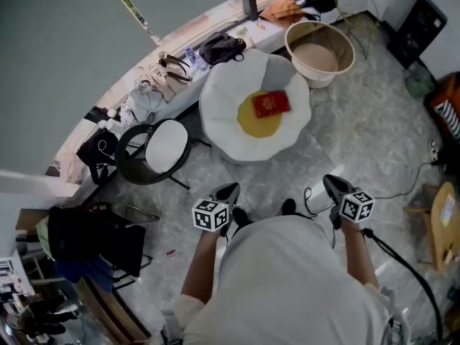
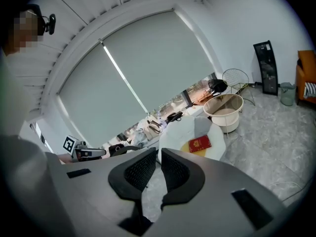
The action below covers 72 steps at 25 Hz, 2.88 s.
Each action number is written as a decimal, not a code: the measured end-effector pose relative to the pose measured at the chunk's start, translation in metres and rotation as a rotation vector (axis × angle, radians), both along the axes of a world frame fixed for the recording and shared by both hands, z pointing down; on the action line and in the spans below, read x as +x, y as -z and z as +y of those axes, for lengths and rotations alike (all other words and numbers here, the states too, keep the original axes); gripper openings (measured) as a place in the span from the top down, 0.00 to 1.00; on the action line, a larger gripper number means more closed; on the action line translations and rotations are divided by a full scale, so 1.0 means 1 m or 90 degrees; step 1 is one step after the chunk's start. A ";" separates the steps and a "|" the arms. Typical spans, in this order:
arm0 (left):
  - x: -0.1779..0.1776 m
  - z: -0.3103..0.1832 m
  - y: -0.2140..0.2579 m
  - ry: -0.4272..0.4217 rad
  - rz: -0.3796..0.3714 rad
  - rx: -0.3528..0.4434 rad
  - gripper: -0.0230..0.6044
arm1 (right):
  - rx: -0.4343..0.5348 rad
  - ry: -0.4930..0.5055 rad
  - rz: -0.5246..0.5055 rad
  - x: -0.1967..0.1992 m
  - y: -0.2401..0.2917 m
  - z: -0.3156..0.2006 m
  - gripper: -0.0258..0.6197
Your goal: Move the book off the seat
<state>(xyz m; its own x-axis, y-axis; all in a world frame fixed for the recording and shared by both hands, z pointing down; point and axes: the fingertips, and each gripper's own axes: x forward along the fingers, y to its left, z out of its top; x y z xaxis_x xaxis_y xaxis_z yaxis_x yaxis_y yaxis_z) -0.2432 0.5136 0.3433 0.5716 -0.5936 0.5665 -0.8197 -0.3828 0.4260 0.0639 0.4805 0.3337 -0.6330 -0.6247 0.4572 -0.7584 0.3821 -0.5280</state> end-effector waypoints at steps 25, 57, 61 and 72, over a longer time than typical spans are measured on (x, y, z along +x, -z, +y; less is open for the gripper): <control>0.102 -0.001 -0.020 0.032 -0.008 -0.005 0.96 | -0.044 0.071 -0.064 0.059 -0.022 -0.011 0.87; 0.094 -0.143 -0.040 -0.026 -0.007 -0.042 0.96 | -0.076 0.029 -0.022 0.048 -0.030 -0.113 0.87; 0.084 -0.172 -0.043 -0.030 0.002 -0.050 0.96 | -0.082 0.029 -0.018 0.034 -0.028 -0.141 0.87; 0.035 -0.244 -0.051 -0.073 -0.005 -0.054 0.96 | -0.080 0.018 -0.015 -0.019 -0.024 -0.217 0.87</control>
<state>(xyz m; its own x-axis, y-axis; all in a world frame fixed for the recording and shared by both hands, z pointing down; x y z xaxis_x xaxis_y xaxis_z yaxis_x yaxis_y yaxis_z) -0.2079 0.2693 0.3940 0.6280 -0.4748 0.6166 -0.7764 -0.4368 0.4543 0.0453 0.2638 0.3580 -0.6615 -0.5446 0.5156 -0.7347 0.3330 -0.5910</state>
